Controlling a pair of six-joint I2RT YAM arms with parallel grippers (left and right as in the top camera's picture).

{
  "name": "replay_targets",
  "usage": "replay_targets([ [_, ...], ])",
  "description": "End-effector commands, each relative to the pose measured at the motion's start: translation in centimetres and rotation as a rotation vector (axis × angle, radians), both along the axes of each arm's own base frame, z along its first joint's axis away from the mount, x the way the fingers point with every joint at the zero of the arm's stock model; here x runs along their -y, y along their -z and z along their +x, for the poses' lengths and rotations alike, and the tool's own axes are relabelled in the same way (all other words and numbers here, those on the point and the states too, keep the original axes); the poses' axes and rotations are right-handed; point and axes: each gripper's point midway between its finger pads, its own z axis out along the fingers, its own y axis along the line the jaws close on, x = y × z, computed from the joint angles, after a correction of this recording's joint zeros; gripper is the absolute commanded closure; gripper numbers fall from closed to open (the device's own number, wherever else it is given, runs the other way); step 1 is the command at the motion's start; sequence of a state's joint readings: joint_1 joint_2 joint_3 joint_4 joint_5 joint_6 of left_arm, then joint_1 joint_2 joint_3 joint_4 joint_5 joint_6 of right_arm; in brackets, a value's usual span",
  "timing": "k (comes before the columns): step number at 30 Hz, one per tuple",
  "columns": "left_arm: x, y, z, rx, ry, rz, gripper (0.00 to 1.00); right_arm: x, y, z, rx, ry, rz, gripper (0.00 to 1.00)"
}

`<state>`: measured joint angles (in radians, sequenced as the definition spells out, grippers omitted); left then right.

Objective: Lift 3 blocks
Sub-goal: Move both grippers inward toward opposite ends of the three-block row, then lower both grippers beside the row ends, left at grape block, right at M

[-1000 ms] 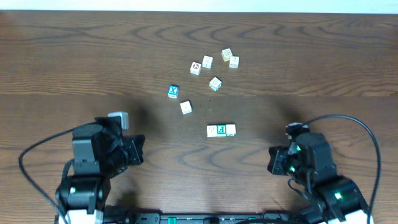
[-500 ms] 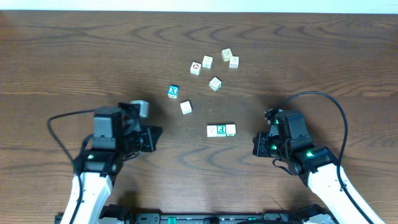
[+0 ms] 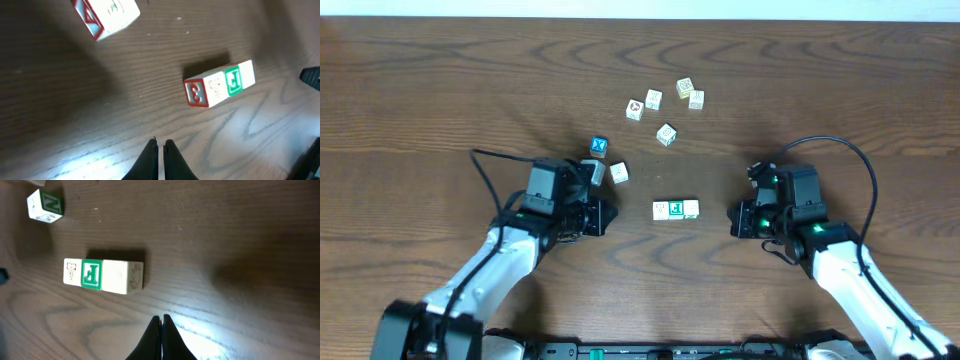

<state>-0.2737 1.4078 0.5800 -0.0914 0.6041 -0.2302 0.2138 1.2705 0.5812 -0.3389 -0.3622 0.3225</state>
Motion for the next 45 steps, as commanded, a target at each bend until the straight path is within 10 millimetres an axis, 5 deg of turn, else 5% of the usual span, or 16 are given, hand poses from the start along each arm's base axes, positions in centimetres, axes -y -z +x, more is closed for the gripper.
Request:
replay_targets([
  [1,0.7,0.5,-0.2,-0.022,0.011,-0.017,0.92,-0.6,0.9,0.0,-0.011,-0.061,0.026,0.99],
  [10,0.9,0.2,0.8,0.011,0.000,-0.035,0.93,-2.2,3.6,0.5,-0.058,-0.125,0.092,0.99],
  [45,1.7,2.1,2.0,-0.007,-0.025,-0.052,0.92,-2.6,3.9,1.3,-0.022,-0.152,0.096,0.99],
])
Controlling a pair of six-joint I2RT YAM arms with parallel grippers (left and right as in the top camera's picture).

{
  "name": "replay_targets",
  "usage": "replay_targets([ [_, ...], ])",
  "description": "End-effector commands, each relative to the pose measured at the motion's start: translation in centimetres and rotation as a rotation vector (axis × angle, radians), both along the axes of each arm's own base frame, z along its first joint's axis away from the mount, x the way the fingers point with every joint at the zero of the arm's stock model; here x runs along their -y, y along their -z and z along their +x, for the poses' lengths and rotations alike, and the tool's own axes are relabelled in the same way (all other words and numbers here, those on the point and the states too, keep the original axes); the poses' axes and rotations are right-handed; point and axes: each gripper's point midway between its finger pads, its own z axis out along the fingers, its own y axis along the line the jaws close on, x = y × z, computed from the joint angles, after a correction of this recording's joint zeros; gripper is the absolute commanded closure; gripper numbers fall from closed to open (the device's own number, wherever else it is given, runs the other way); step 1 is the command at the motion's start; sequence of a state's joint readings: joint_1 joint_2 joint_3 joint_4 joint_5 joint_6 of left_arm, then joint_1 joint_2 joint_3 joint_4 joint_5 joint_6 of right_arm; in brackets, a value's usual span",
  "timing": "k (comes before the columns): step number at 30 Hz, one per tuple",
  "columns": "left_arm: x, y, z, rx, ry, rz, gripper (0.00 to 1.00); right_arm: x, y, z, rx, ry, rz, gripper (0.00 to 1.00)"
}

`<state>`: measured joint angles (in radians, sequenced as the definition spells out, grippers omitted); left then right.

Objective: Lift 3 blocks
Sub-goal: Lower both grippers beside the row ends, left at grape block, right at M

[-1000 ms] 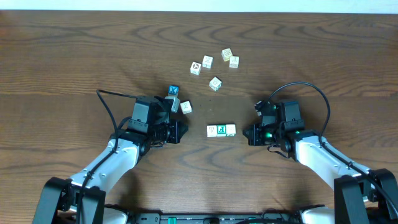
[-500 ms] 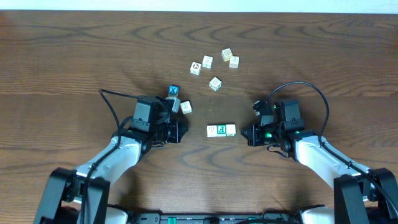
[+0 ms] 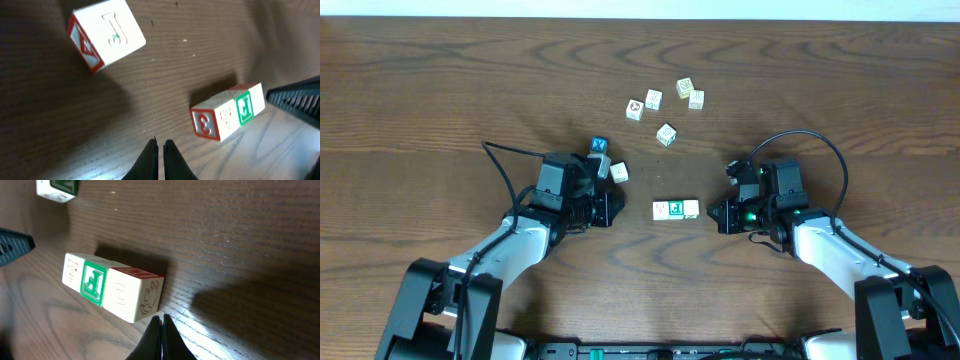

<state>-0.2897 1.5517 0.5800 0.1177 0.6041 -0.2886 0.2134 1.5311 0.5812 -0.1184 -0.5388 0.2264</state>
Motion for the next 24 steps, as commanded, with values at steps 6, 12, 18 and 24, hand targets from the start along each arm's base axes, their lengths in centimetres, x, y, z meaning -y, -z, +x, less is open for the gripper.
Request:
replay_targets([
  [6,1.5,1.1,-0.6,-0.037,-0.002,0.014,0.93,0.4,0.2,0.4,0.008,0.012,-0.010,0.99],
  [12,2.3,1.5,-0.7,-0.040,-0.001,0.008,0.93,0.4,0.2,0.4,0.007,0.017,-0.008,0.99],
  [18,2.2,2.0,-0.4,-0.056,-0.028,0.009,0.93,0.4,0.1,0.7,0.004,0.041,-0.002,0.99],
  [24,2.7,1.5,0.2,-0.043,-0.042,-0.027,0.92,0.2,0.0,0.7,-0.001,0.048,0.006,0.99],
])
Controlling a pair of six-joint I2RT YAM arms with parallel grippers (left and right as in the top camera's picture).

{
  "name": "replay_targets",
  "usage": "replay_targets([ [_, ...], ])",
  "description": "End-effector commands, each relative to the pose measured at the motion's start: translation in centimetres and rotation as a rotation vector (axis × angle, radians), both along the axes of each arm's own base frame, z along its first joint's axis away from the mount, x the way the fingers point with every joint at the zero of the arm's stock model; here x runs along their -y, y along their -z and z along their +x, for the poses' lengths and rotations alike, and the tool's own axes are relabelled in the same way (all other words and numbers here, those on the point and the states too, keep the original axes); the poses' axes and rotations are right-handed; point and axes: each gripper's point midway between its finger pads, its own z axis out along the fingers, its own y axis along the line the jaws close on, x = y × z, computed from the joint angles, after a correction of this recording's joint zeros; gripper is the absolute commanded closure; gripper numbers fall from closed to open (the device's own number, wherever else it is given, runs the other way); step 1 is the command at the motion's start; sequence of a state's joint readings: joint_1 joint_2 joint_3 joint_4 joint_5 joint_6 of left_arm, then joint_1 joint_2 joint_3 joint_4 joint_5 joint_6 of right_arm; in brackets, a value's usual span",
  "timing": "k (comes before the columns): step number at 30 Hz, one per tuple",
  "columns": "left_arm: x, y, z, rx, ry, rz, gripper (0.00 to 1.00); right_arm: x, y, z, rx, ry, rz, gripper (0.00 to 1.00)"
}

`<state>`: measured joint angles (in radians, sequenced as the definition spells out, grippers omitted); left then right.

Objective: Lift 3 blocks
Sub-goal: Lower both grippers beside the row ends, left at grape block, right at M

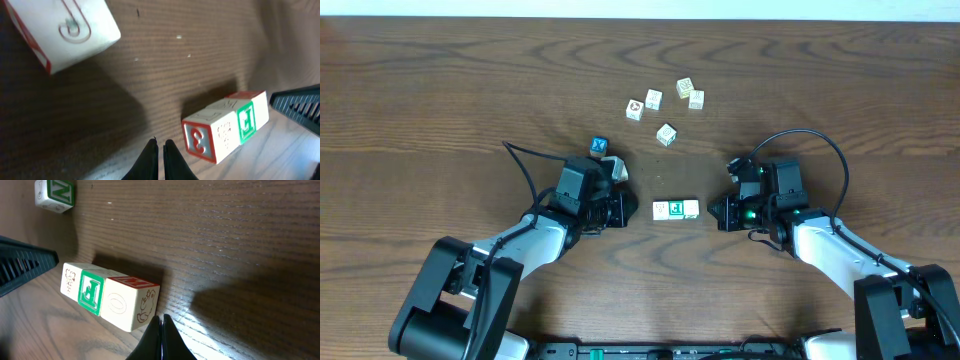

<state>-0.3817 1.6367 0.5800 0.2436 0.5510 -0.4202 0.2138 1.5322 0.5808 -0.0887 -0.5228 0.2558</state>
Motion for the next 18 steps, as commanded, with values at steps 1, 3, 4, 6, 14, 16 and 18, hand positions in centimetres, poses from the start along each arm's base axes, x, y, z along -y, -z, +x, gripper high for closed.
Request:
replay_targets([
  [1,0.3,0.0,0.2,-0.005,-0.008,-0.016,0.93,0.0,0.2,0.0,-0.013,0.015,0.004,0.99],
  [3,0.4,-0.1,0.2,-0.001,-0.002,-0.020,0.93,-0.2,0.1,-0.1,-0.012,0.008,0.004,0.99],
  [4,0.5,-0.1,0.1,-0.002,0.000,-0.020,0.92,-0.3,0.1,-0.1,-0.012,0.006,0.005,0.99],
  [6,0.7,-0.1,0.0,-0.001,0.007,-0.019,0.92,-0.4,0.2,-0.1,-0.017,0.011,0.008,0.99],
  [14,1.7,-0.2,-0.6,0.014,0.045,-0.020,0.93,-0.6,1.0,-0.4,-0.050,0.016,0.008,0.99],
  [16,1.8,-0.2,-0.6,0.016,0.051,-0.019,0.93,-0.7,1.5,-0.5,-0.061,0.011,0.005,0.99],
  [18,1.8,-0.2,-0.6,0.017,0.052,-0.019,0.92,-0.8,2.0,-0.5,-0.072,0.011,0.006,0.99],
])
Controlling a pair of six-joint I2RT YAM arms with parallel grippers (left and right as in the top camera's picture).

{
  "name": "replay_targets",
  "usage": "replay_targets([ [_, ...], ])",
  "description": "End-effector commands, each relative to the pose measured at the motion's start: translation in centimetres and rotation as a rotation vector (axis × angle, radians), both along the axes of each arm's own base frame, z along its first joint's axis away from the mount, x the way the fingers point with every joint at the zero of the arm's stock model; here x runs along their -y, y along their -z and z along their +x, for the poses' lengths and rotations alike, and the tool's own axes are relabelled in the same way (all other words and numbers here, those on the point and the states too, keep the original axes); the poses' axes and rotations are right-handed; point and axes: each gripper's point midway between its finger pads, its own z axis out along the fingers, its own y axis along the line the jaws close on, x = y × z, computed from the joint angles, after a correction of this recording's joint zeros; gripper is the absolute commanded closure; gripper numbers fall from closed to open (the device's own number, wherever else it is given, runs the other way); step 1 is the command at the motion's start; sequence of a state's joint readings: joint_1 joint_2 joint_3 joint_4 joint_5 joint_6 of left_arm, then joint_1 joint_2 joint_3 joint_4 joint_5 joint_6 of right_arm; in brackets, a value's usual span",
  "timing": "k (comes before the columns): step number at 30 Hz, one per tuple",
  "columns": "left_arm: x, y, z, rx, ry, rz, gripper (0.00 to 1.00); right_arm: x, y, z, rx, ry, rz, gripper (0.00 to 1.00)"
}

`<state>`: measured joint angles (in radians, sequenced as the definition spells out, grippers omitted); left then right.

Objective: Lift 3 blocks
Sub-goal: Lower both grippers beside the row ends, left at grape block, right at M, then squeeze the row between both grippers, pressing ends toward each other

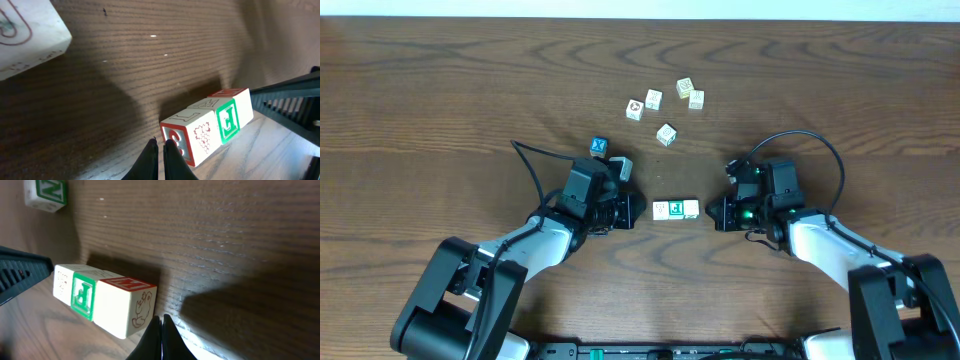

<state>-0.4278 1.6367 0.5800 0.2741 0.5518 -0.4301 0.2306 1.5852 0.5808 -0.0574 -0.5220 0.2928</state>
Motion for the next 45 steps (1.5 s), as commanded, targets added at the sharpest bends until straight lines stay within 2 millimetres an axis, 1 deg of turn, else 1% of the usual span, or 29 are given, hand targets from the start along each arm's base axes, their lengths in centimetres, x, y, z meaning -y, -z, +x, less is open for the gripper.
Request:
replay_targets([
  [1,0.2,0.2,-0.1,-0.003,0.013,-0.002,0.92,-0.4,0.9,-0.4,-0.031,-0.003,0.001,0.99],
  [11,0.2,0.3,-0.2,-0.006,0.014,0.000,0.93,-1.4,0.8,-0.1,-0.007,-0.026,0.018,0.99],
  [21,0.1,2.5,-0.9,-0.070,0.019,0.017,0.92,-1.4,0.7,0.0,-0.008,-0.019,0.021,0.99],
  [30,1.0,1.4,-0.6,-0.051,0.037,-0.046,0.93,-1.5,0.5,0.3,0.009,-0.020,0.027,0.99],
  [36,1.1,1.3,-0.5,-0.053,0.036,-0.051,0.93,-1.8,0.4,0.2,0.007,-0.029,0.040,0.99],
  [45,1.3,1.1,-0.8,-0.101,0.010,-0.082,0.93,-1.9,0.3,0.2,0.012,-0.032,0.047,0.99],
])
